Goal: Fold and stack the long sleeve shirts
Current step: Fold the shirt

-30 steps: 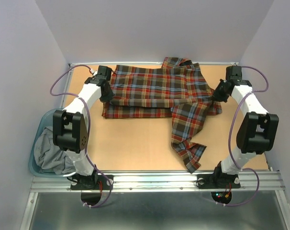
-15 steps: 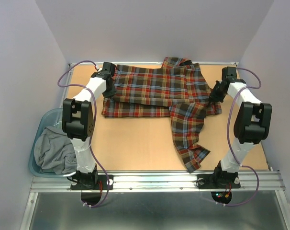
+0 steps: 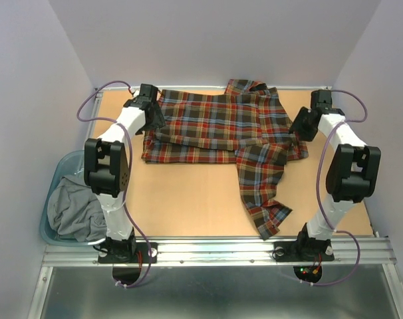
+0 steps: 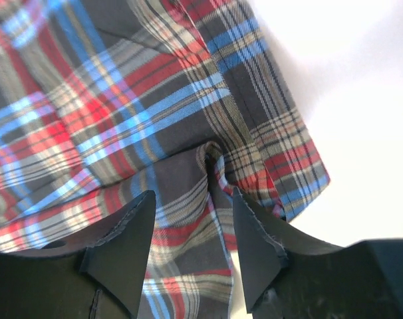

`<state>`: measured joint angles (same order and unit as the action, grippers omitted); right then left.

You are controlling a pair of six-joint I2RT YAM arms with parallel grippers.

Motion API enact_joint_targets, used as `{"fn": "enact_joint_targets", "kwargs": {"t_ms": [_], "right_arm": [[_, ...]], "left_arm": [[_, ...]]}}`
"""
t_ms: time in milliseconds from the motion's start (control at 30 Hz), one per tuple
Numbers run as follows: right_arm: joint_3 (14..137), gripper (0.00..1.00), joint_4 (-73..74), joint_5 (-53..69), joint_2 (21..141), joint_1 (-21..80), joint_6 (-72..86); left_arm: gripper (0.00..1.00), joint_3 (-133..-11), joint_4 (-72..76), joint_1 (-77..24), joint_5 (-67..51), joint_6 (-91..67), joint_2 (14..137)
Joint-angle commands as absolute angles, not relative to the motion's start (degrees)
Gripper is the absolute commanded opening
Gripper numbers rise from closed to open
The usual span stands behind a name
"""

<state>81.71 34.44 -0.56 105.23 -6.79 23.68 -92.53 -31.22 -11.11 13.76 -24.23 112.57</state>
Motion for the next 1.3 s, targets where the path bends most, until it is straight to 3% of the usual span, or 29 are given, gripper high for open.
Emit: {"fn": "enact_joint_targets", "kwargs": {"t_ms": [0, 267, 600, 833, 1067, 1267], "right_arm": [[81.31, 0.56, 31.73, -2.46, 97.92, -7.21, 23.73], [65.14, 0.51, 23.12, 9.57, 91.41, -13.79, 29.35], [57.13, 0.32, 9.06, 20.65, 91.49, -15.12, 35.59], [53.97, 0.31, 6.15, 20.30, 94.48, -15.20, 37.53], [50.63, 0.23, 6.15, 17.76, 99.40, -18.98, 39.64], [48.87, 0.23, 6.42, 15.21, 101.51, -21.53, 41.04]], "left_arm": [[0.82, -88.35, -28.75, -10.63, 13.99, -26.45, 101.26], [0.72, -69.36, -21.45, -10.63, 6.42, -30.23, 91.76], [0.48, -66.00, -13.98, -10.63, -3.33, -31.82, 94.57], [0.41, -64.95, -14.50, -10.63, -1.68, -32.61, 98.35], [0.40, -63.29, -15.64, -9.76, 1.47, -31.99, 101.69], [0.38, -61.62, -18.19, -7.21, 2.81, -31.29, 102.04]]}}
